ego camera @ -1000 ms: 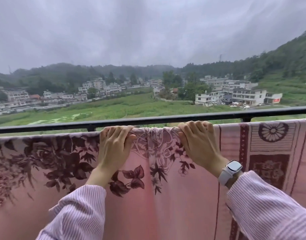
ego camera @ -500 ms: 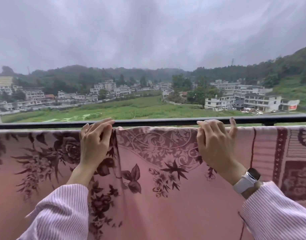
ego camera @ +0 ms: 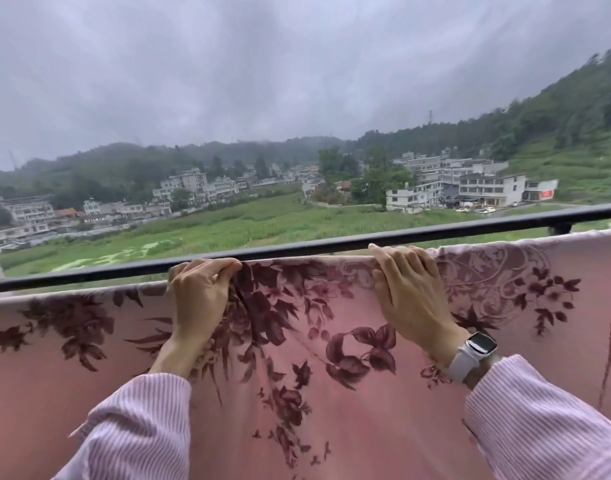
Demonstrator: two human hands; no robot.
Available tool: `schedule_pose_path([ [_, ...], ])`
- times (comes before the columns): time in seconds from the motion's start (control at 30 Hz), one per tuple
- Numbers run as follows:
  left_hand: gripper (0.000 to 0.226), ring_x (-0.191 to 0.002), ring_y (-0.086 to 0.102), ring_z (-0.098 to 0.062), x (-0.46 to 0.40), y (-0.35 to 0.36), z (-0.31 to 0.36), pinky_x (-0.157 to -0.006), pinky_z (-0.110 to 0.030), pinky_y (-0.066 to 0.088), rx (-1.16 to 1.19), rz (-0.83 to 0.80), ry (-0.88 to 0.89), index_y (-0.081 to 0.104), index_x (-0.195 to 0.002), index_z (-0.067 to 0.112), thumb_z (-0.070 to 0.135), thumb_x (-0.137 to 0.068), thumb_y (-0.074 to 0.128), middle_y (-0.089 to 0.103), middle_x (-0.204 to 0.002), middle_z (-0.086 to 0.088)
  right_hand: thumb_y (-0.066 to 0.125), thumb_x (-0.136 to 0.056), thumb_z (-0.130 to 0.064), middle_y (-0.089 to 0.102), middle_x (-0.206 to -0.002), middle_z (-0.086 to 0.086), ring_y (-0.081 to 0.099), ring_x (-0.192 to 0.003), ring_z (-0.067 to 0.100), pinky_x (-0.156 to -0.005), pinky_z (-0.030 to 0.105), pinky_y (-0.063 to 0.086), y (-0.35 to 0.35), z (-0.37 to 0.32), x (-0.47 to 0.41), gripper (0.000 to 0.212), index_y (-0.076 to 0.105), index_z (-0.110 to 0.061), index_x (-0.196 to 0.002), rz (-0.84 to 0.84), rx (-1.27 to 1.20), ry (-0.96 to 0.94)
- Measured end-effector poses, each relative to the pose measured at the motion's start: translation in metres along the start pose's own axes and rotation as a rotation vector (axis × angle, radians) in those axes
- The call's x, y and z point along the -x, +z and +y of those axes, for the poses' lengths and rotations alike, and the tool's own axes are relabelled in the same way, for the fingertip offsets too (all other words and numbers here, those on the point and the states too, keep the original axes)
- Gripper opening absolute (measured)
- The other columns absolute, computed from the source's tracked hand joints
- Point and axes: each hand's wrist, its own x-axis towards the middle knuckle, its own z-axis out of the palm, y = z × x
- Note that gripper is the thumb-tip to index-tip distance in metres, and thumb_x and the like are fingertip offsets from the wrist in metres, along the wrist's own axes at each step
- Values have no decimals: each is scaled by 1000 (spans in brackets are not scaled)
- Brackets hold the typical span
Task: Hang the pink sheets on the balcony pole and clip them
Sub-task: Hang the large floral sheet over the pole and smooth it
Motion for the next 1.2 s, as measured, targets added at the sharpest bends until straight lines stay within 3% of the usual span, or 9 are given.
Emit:
schedule_pose_path([
  [0.2, 16, -90, 64, -17, 1, -21, -25, -86, -47, 50, 141, -153, -35, 70, -97, 17, 19, -82, 64, 70, -96, 3, 29, -90, -32, 67, -96, 6, 59, -92, 25, -106, 45, 22, 2, -36, -14, 42, 61, -10, -106, 22, -9, 124],
  [0.3, 28, -99, 60, -23, 3, -36, -53, -105, -55, 30, 95, -203, -139, 62, -113, 23, 34, -89, 52, 65, -109, 8, 33, -89, -31, 65, -107, 4, 58, -102, 21, -111, 50, 22, 12, -65, -18, 40, 56, -12, -116, 8, -73, -3],
  [0.37, 31, -110, 55, -18, 9, -50, -72, -111, -38, 14, -53, -194, -114, 62, -112, 22, 38, -86, 54, 65, -113, 2, 36, -88, -28, 63, -111, 3, 57, -105, 20, -108, 47, 29, 21, -91, -22, 38, 52, -14, -119, 0, -150, -92],
  [0.47, 25, -101, 60, -19, 13, -67, -90, -107, -44, 23, -140, -126, -78, 68, -100, 17, 24, -76, 69, 69, -103, -2, 39, -84, -27, 60, -112, 3, 55, -105, 21, -103, 43, 31, 35, -130, -30, 36, 51, -17, -117, 2, -190, -154],
  [0.53, 23, -95, 62, -14, 9, -72, -98, -100, -53, 36, -53, -101, -127, 71, -93, 18, 21, -71, 73, 70, -95, 2, 38, -83, -27, 59, -115, 4, 53, -111, 21, -105, 45, 25, 43, -151, -35, 39, 50, -17, -118, 20, -210, -136],
  [0.63, 15, -86, 65, -12, 3, -69, -95, -89, -48, 48, 93, -54, -162, 73, -86, 19, 18, -71, 74, 69, -86, 7, 38, -84, -26, 58, -118, 5, 49, -117, 22, -108, 48, 19, 51, -179, -39, 40, 48, -16, -121, 50, -246, -150],
  [0.87, 12, -77, 65, -16, -1, -120, -160, -79, -48, 52, 2, 69, -85, 73, -86, 12, 14, -74, 70, 72, -80, -2, 38, -83, -26, 61, -113, 3, 51, -115, 22, -109, 51, 16, 70, -218, -42, 39, 53, -16, -118, 47, -82, -108],
  [1.03, 14, -89, 65, -17, -14, -158, -219, -87, -45, 50, -10, -204, 65, 72, -92, 18, 14, -78, 69, 71, -91, 2, 37, -85, -29, 58, -114, 4, 44, -120, 24, -109, 61, 8, 84, -259, -42, 37, 52, -14, -115, 61, 15, 109],
  [1.2, 28, -81, 65, -22, -23, -178, -267, -81, -48, 49, 0, -210, 1, 73, -83, 18, 41, -76, 59, 73, -81, -3, 38, -83, -24, 59, -117, 5, 45, -122, 23, -112, 55, 8, 96, -332, -53, 38, 50, -14, -118, 83, -92, -2],
])
